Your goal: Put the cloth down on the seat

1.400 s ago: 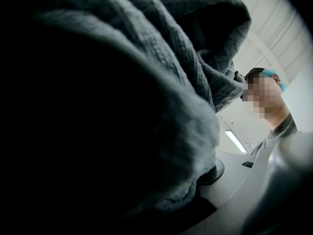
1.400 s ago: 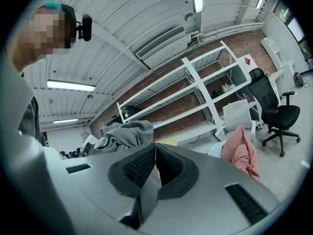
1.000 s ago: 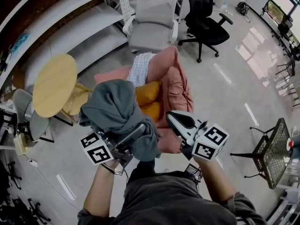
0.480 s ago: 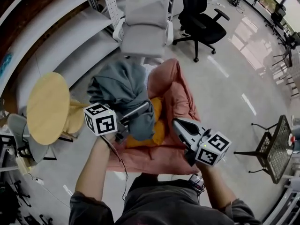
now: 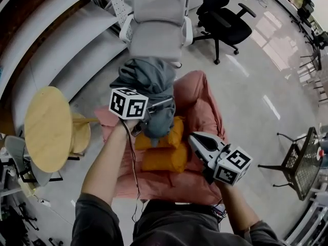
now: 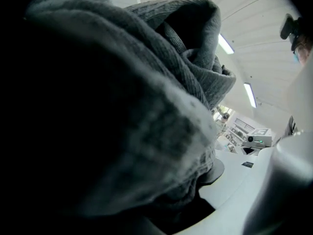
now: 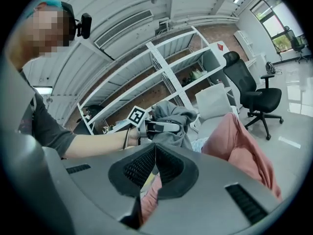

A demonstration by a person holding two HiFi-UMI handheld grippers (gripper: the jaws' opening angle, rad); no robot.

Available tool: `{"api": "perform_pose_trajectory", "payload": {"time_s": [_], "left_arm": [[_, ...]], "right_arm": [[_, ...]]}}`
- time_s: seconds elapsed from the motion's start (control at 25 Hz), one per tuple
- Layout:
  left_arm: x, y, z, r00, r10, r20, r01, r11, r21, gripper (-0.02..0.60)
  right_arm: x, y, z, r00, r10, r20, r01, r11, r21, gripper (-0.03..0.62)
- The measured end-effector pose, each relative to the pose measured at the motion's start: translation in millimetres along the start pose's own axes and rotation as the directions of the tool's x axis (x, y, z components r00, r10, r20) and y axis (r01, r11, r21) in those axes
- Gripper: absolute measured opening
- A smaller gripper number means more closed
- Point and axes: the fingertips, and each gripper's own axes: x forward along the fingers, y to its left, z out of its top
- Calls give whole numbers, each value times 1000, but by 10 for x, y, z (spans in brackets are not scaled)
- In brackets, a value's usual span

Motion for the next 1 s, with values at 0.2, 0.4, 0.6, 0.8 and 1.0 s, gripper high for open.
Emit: {"api": "perform_pose_trajectory", "payload": {"time_s": [0.2,0.4,0.6,0.8,1.0], "left_arm": [[322,253,368,994,-13,-106,24,995,100,302],[969,988,-282,893,221,-391,-184,974,130,342],[1032,1149,-594,855,391,-340,-306,911,276,377],[967,986,-405,882,414,-225,-311,871,381,453],[965,994,-272,881,418,-221,-339,885,320,469]], "right_arm": [[34,-241,-114,999,-48,-22,49,998,37,14],[37,-424,-345,995,-84,-59,88,993,75,14],[40,-429,-398,994,-84,-75,94,984,148,14],[87,-463,-467,994,-73,-76,81,990,117,14],[121,-376,-485,996,-44,-73,51,993,102,14]]}}
